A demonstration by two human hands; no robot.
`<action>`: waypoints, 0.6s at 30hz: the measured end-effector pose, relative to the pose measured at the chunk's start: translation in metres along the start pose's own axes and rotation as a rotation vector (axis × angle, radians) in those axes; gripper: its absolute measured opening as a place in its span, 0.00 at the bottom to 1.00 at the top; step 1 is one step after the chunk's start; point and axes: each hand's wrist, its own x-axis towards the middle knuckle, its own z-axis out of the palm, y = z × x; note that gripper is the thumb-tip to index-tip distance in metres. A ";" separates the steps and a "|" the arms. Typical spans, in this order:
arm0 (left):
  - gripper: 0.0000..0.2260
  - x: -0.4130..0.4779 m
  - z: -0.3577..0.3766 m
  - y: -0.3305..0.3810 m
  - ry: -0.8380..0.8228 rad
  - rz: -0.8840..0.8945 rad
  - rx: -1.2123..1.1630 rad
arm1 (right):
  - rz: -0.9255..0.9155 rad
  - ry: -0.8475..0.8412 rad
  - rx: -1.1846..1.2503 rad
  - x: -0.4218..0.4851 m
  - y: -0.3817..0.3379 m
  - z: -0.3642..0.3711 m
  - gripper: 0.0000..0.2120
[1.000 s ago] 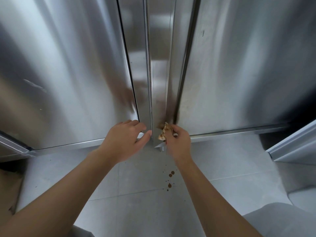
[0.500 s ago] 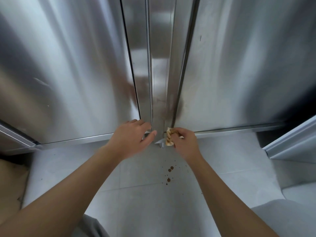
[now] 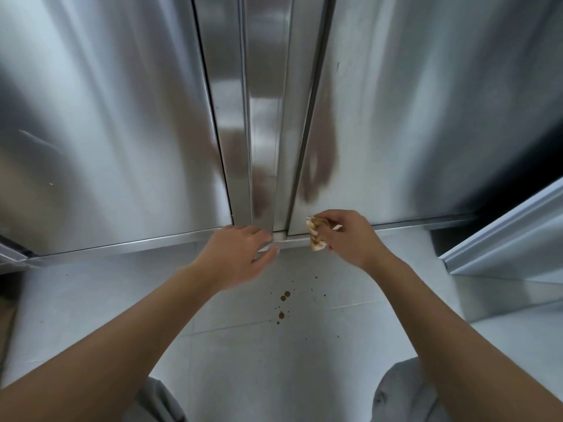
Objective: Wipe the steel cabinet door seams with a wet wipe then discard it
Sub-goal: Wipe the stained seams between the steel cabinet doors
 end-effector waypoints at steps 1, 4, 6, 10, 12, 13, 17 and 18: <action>0.29 0.004 0.001 0.002 -0.003 0.008 -0.001 | -0.005 -0.006 -0.037 -0.001 0.000 -0.005 0.09; 0.27 0.016 0.000 0.007 0.018 0.029 -0.029 | -0.037 -0.052 -0.174 0.001 -0.004 -0.010 0.09; 0.27 0.020 0.000 0.008 0.044 0.033 -0.039 | -0.076 -0.072 -0.242 0.008 -0.010 -0.004 0.08; 0.32 0.018 0.001 0.002 0.012 0.021 -0.046 | -0.069 -0.156 -0.262 0.009 -0.010 0.004 0.08; 0.37 0.013 0.001 -0.002 -0.016 -0.013 -0.045 | -0.048 -0.199 -0.296 0.006 -0.005 0.001 0.08; 0.38 0.011 -0.001 -0.004 -0.021 -0.032 -0.041 | -0.037 -0.204 -0.297 0.006 -0.004 0.001 0.07; 0.37 0.004 -0.015 0.003 -0.004 -0.076 -0.079 | 0.030 -0.137 -0.249 0.003 -0.015 0.004 0.07; 0.37 0.002 -0.020 0.006 -0.015 -0.101 -0.109 | 0.050 -0.117 -0.218 -0.001 -0.021 0.006 0.08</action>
